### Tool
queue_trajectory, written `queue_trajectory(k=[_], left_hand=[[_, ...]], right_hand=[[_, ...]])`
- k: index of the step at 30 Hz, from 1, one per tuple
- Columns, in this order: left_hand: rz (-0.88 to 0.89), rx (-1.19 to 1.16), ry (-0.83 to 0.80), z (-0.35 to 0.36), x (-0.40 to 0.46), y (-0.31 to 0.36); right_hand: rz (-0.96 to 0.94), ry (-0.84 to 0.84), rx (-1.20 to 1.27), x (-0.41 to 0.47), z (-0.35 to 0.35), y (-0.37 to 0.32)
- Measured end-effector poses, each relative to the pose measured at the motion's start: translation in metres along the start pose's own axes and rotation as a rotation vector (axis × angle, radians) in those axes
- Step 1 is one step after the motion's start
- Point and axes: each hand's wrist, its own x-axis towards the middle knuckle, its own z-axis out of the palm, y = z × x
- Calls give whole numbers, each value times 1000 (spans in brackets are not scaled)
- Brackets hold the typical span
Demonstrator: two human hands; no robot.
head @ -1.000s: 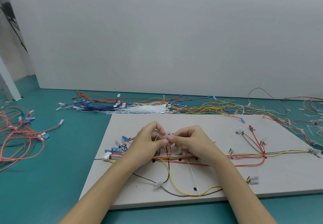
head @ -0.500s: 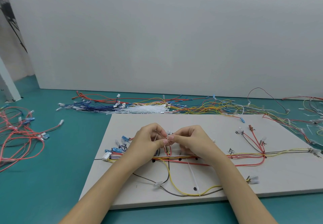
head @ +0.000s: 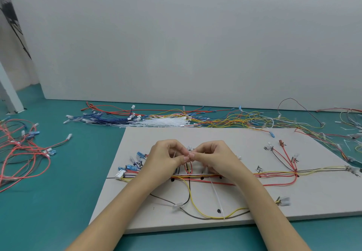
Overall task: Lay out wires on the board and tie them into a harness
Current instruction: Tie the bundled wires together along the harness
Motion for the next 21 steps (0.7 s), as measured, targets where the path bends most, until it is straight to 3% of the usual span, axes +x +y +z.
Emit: queue_trajectory(k=[21], left_hand=[[8,56,46,3,-1,1]], right_hand=[[-128,23,-59,-1,7,-1]])
